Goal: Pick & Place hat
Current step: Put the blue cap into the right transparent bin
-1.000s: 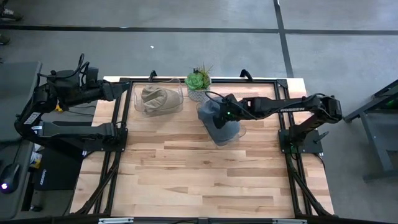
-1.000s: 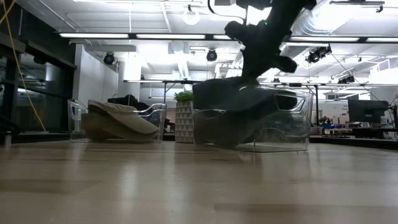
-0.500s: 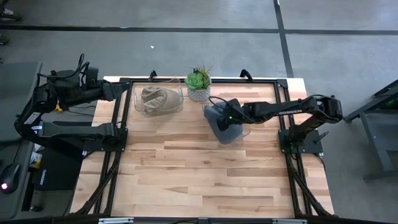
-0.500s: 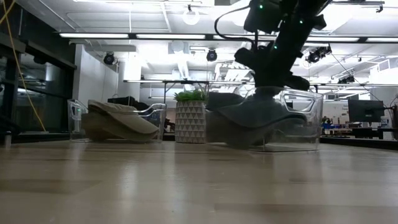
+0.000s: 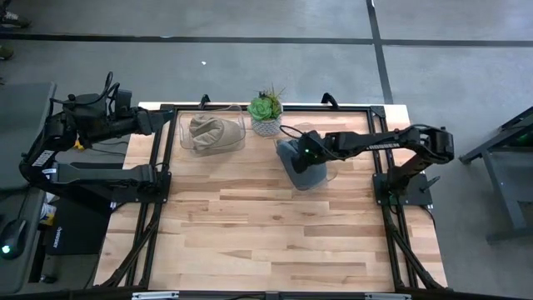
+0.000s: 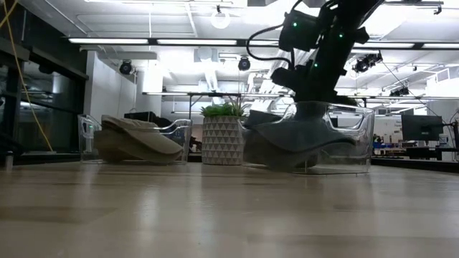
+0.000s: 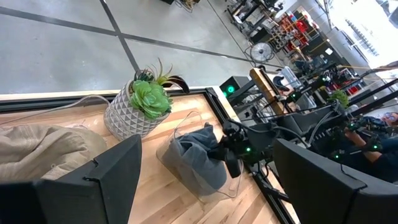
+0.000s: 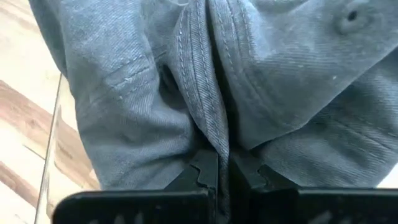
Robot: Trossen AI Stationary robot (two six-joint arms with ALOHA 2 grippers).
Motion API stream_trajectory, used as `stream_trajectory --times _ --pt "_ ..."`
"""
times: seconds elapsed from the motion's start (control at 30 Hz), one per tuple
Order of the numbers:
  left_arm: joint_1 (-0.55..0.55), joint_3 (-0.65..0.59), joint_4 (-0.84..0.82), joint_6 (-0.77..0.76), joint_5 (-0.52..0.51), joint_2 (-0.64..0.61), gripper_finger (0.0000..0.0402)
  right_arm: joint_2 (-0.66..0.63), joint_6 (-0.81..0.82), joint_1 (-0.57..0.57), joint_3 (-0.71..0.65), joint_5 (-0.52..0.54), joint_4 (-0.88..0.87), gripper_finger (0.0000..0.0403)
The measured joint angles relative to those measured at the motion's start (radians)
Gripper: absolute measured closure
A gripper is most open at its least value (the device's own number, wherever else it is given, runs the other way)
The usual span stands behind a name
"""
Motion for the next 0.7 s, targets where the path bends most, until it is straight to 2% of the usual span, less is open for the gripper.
stream_trajectory --times 0.3,0.7 --pt "0.000 0.000 0.000 0.000 0.000 0.000 0.0081 -0.058 -0.030 -0.034 -0.004 -0.055 -0.021 0.0357" --pt "0.000 0.000 0.000 -0.005 0.001 0.000 0.0081 -0.208 -0.087 -0.064 -0.005 -0.096 -0.022 0.0357"
